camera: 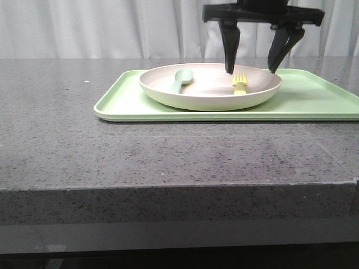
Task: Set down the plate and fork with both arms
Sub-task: 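Move the right gripper above the yellow fork on the plate, then lower the right gripper and grasp the yellow fork handle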
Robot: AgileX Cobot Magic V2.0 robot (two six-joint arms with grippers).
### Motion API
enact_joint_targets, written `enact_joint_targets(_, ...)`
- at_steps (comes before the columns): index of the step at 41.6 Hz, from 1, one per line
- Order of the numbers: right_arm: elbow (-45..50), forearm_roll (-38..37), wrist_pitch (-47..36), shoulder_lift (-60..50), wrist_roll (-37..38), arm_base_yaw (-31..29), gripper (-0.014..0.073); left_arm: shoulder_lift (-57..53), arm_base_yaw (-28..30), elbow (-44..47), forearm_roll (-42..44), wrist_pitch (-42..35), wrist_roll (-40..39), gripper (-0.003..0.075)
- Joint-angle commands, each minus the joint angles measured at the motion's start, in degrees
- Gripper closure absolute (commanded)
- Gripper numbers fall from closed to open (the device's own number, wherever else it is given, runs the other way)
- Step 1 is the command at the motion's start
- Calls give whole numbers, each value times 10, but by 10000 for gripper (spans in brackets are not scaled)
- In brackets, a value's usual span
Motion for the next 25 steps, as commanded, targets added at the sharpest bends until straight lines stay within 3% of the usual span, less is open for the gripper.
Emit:
enact_joint_targets(1, -18, 1, 40, -15, -1, -3, 65, 0, -4, -15, 5, -43, 0, 227)
enact_joint_targets(11, -18, 2, 17, -5, -2, -2, 74, 0, -4, -15, 5, -43, 0, 227)
enact_joint_targets(25, -18, 3, 28, -5, -18, -2, 316, 0, -4, -15, 6, -43, 0, 227)
